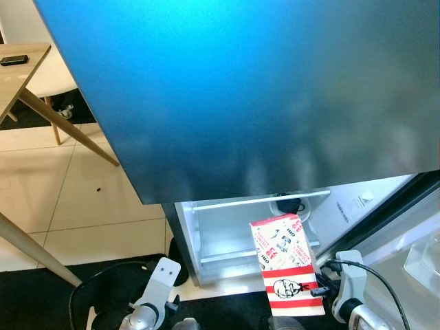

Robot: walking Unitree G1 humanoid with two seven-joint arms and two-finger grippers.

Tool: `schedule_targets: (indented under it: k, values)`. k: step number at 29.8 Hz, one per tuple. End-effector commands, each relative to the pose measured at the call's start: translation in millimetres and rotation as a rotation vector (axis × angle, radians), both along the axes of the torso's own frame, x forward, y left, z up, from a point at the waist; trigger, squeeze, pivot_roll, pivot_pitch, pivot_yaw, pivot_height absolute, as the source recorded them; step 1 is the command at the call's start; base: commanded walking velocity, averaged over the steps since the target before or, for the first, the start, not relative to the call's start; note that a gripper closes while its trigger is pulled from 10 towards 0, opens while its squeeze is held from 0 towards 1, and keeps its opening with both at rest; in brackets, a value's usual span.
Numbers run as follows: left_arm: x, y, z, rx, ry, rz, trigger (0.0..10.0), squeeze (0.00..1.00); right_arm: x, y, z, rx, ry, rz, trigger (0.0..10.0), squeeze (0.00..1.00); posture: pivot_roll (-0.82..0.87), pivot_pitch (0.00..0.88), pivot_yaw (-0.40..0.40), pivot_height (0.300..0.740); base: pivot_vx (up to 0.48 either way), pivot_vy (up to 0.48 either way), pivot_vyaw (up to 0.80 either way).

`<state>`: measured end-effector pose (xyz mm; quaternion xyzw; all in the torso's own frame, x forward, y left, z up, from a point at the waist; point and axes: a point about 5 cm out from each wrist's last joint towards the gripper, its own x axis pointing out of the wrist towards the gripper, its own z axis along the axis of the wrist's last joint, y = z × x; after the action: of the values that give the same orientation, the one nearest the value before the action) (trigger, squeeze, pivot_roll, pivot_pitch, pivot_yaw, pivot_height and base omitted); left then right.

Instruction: Restocking fridge

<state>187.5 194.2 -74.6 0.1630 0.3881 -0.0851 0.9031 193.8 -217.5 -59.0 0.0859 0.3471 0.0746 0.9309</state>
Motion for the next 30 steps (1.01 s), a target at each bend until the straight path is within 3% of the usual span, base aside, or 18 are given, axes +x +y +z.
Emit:
schedule_targets:
  k: [1, 6, 30]
  values:
    - [-5.4, 1.7, -3.0, 0.004, 0.027, 0.002, 10.0, 0.0, -2.7, -0.3, -2.2, 0.011, 0.011, -0.033, 10.0, 0.0, -0.07, 0.108, -0.02, 0.74, 0.0, 0.0, 0.0]
    - [-6.2, 1.1, -3.5, 0.001, 0.029, 0.007, 10.0, 0.0, 4.7, 4.1, -0.2, 0.001, -0.001, -0.051, 10.0, 0.0, -0.07, 0.111, -0.022, 0.74, 0.0, 0.0, 0.0]
    - [-7.1, 0.9, -4.1, 0.002, 0.032, 0.009, 10.0, 0.0, 3.0, 4.3, -1.9, -0.011, 0.009, -0.047, 10.0, 0.0, -0.07, 0.111, -0.024, 0.63, 0.0, 0.0, 0.0]
